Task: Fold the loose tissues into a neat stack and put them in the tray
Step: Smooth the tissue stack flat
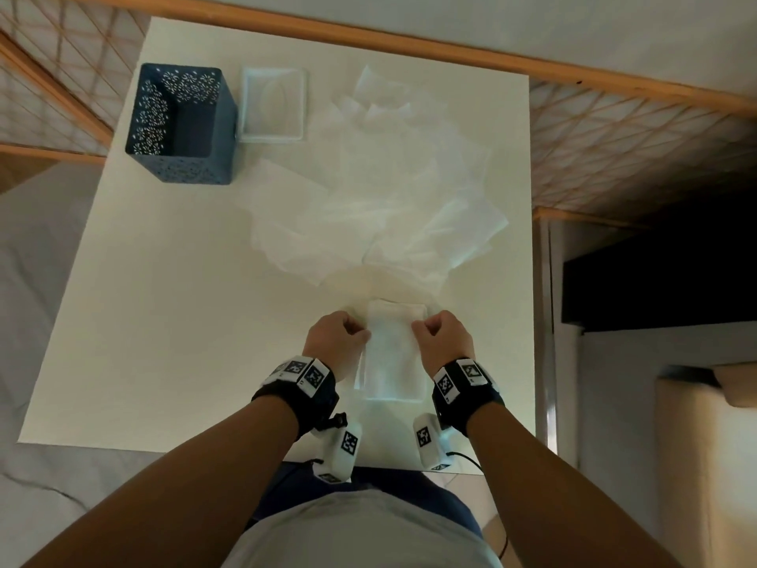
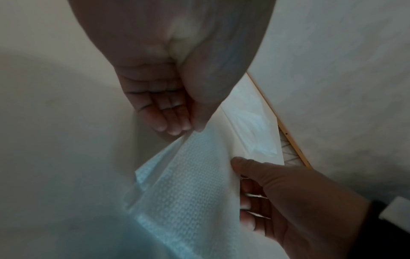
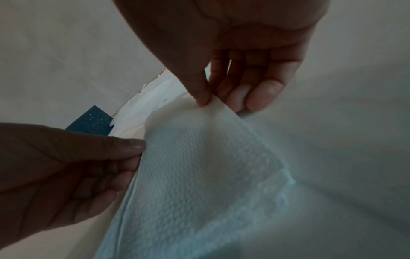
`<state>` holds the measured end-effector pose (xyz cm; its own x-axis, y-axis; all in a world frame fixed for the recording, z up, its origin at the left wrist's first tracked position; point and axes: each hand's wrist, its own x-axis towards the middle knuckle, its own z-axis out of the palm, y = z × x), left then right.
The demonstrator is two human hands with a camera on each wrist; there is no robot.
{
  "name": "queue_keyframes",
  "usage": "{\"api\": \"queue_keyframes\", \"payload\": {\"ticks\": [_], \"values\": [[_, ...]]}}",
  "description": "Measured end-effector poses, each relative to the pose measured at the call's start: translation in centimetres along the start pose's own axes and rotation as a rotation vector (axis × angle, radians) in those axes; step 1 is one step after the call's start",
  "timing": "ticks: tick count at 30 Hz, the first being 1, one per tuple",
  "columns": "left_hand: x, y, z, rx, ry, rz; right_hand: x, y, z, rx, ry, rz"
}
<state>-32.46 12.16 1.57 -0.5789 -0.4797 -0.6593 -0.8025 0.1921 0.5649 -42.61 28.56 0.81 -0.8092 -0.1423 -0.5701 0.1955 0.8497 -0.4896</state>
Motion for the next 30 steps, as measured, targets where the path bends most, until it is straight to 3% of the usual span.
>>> {"api": "queue_keyframes", "payload": {"ticks": [5,9,13,20,30], "values": [[1.1,0.6,-2.6,0.003,0.077,0.026,-0.4,-0.5,-0.6,0.007,-0.014,0.017],[4.6,1.6,-6.8,0.032,0.274,0.065,-1.2,-0.7,-1.4,-0.039,0.002,-0.023],[9.1,3.0,-10.8,0.202,0.411,0.17,-2.3,-1.3,-1.9,-0.07,-0.015,-0.095],[11.9,3.9,-11.2,0.565,0.291,0.27,-4.0,-2.4,-1.4,-0.1,-0.111,-0.169],[12.0,3.2,-11.6,0.465,0.302,0.291,-3.7,-5.1,-1.9,-0.067,-0.114,-0.229]]}}
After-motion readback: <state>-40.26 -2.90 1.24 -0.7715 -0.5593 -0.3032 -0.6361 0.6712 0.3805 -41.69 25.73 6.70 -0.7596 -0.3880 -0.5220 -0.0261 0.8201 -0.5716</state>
